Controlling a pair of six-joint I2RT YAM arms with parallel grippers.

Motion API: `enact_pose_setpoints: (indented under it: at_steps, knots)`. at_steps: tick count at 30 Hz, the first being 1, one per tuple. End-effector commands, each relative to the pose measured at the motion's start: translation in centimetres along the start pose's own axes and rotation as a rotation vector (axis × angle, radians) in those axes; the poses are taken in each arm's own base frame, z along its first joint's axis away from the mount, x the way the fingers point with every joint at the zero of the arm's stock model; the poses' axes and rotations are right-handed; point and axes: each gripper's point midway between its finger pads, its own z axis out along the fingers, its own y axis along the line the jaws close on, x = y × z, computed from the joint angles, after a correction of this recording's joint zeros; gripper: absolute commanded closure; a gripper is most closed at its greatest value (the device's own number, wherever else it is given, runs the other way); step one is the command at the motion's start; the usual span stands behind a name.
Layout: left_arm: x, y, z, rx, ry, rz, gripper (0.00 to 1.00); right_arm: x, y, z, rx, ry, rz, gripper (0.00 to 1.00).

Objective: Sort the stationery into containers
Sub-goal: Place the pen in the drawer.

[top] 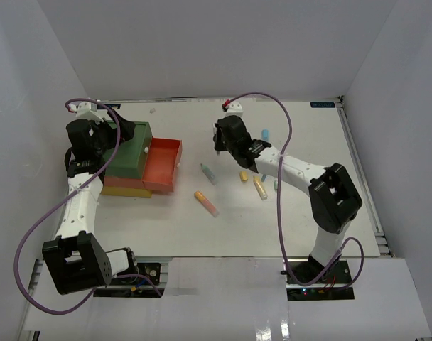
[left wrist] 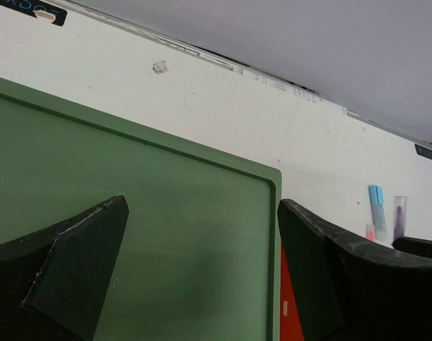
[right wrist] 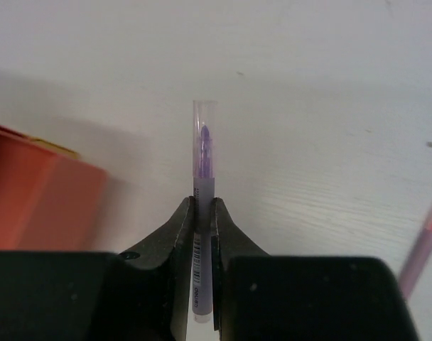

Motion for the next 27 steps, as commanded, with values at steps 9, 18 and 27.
enact_pose_setpoints:
  at_steps: [9, 18, 27]
  knots:
    - [4.7, 0.9, -0.7, -0.03, 0.155, -0.075, 0.02, -6.3, 17.9, -4.7, -0.445, -0.207, 0.228, 0.91]
    - [4.8, 0.9, -0.7, -0.029, 0.154, -0.074, 0.02, -4.2, 20.1, -3.4, -0.431, -0.192, 0.168, 0.63]
    - [4.6, 0.8, -0.8, -0.026, 0.151, -0.073, 0.02, -5.2, 8.1, -5.8, -0.154, -0.269, -0.024, 0.57]
